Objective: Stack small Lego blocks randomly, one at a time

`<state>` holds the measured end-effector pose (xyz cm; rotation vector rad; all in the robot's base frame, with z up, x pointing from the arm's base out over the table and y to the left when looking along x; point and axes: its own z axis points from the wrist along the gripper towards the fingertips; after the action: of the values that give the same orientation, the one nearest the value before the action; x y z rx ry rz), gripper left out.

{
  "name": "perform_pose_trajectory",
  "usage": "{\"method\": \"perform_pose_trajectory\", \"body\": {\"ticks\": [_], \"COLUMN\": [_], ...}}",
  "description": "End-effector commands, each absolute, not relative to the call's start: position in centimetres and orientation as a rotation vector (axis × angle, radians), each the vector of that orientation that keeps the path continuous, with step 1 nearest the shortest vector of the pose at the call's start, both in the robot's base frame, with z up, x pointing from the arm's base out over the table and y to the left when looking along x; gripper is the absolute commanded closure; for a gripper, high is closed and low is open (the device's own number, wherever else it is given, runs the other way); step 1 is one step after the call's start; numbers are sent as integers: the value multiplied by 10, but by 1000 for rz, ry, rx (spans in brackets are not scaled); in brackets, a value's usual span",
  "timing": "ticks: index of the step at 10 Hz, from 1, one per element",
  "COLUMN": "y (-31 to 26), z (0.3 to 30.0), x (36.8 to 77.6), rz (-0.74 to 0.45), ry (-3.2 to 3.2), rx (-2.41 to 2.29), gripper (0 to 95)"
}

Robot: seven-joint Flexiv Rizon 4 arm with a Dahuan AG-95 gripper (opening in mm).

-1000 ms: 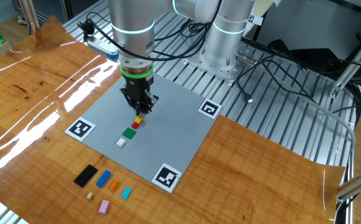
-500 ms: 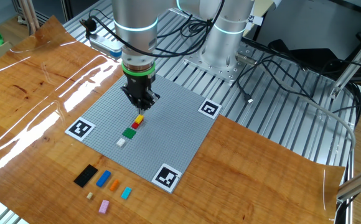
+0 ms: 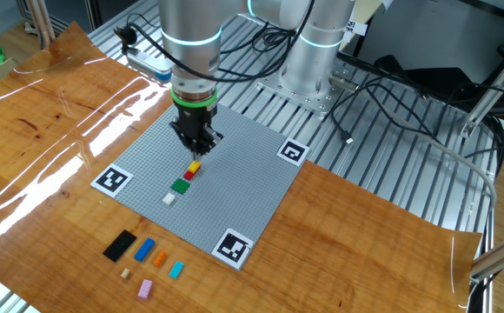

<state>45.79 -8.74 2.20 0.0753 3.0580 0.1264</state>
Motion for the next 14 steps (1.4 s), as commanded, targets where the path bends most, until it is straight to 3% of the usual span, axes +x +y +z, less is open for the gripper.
{"method": "perform_pose_trajectory", "body": {"ticks": [1,14], "y": [-85,-83], "z": [25,38], "x": [460,469], "rz": [134,132], "ry": [3073,3099], "rx": [81,128], "gripper": [950,950]}}
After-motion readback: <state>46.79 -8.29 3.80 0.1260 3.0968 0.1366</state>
